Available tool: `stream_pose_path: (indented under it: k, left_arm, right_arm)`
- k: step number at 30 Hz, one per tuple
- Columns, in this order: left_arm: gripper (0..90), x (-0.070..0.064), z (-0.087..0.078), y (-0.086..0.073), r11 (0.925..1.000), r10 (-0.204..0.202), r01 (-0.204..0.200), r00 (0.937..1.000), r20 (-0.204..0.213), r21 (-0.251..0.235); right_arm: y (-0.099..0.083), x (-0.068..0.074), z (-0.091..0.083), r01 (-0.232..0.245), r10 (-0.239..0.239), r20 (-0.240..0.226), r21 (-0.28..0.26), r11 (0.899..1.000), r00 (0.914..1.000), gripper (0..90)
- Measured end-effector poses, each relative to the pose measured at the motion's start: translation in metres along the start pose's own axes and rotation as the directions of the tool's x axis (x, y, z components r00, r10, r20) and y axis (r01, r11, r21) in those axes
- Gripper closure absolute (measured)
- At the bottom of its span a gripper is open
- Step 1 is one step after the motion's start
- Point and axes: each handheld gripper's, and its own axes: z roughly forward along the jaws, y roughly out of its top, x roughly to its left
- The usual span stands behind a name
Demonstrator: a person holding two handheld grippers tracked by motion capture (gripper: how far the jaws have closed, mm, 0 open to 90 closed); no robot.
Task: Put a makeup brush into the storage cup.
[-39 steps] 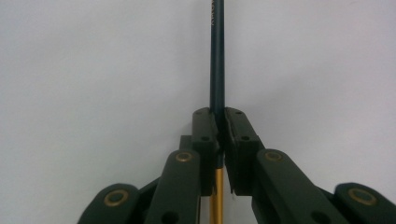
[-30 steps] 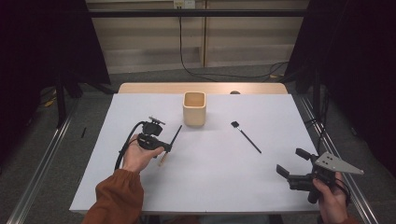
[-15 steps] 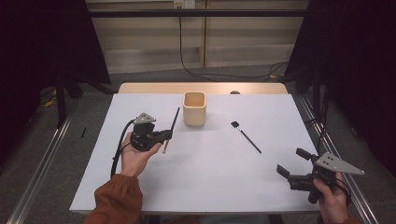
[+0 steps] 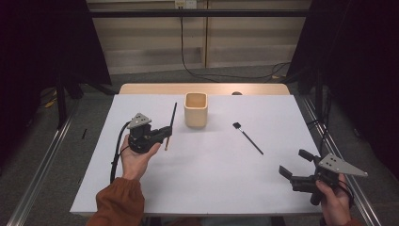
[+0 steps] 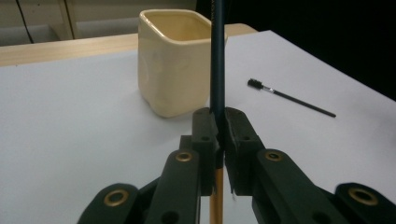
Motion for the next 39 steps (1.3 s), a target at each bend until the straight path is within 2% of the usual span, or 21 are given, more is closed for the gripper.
stream_pose_path:
  k: [3, 5, 12, 15, 16, 19, 23, 27, 30, 33, 39]
  left_arm:
    - [83.7, 0.002, -0.002, 0.000, 0.9990, 0.007, -0.007, 1.0000, -0.001, -0.044]
    - [83.7, 0.003, -0.003, 0.000, 0.9986, 0.013, -0.014, 0.9999, -0.007, -0.051]
    - [83.7, 0.002, -0.009, 0.000, 0.9968, 0.017, -0.016, 0.9998, 0.014, -0.078]
    - [83.8, -0.001, -0.011, 0.001, 0.9957, 0.023, -0.020, 0.9993, 0.031, -0.090]
    - [83.7, -0.004, -0.013, 0.002, 0.9944, 0.025, -0.020, 0.9984, 0.050, -0.103]
    - [83.7, -0.006, -0.014, 0.003, 0.9932, 0.035, -0.029, 0.9982, 0.049, -0.113]
    - [83.7, -0.012, -0.020, 0.010, 0.9900, 0.041, -0.032, 0.9968, 0.069, -0.137]
    - [83.7, -0.023, -0.020, 0.011, 0.9896, 0.084, -0.072, 0.9923, 0.091, -0.125]
    - [83.7, -0.028, -0.017, 0.010, 0.9914, 0.080, -0.067, 0.9899, 0.117, -0.113]
    - [83.7, -0.036, -0.014, 0.011, 0.9912, 0.088, -0.071, 0.9843, 0.153, -0.111]
    - [83.7, -0.045, -0.009, 0.012, 0.9913, 0.098, -0.080, 0.9782, 0.183, -0.105]
  right_arm:
    - [0.000, 0.000, 0.000, -0.003, 0.003, 0.000, -0.001, 1.000, 1.0000, 0.0]
    - [0.000, 0.001, 0.000, -0.007, 0.007, -0.001, -0.005, 1.000, 1.0000, 0.0]
    - [0.000, 0.001, 0.000, -0.016, 0.016, -0.002, -0.013, 1.000, 0.9999, 0.0]
    - [0.000, 0.001, 0.000, -0.018, 0.018, -0.001, -0.013, 1.000, 0.9998, 0.0]
    - [0.000, 0.001, 0.000, -0.019, 0.019, 0.000, -0.013, 1.000, 0.9998, 0.0]
    - [0.000, 0.001, 0.001, -0.019, 0.019, -0.002, -0.015, 1.000, 0.9998, 0.0]
    - [0.000, 0.001, 0.000, -0.019, 0.019, -0.004, -0.018, 1.000, 0.9998, 0.0]
    - [0.000, 0.001, 0.000, -0.015, 0.014, -0.009, -0.018, 1.000, 0.9999, 0.0]
    - [0.000, 0.001, 0.000, -0.014, 0.014, -0.010, -0.016, 1.000, 0.9998, 0.0]
    - [0.000, 0.001, 0.000, -0.016, 0.015, -0.010, -0.016, 1.000, 0.9998, 0.0]
    - [0.000, 0.001, 0.000, -0.015, 0.015, -0.010, -0.017, 1.000, 0.9998, 0.0]
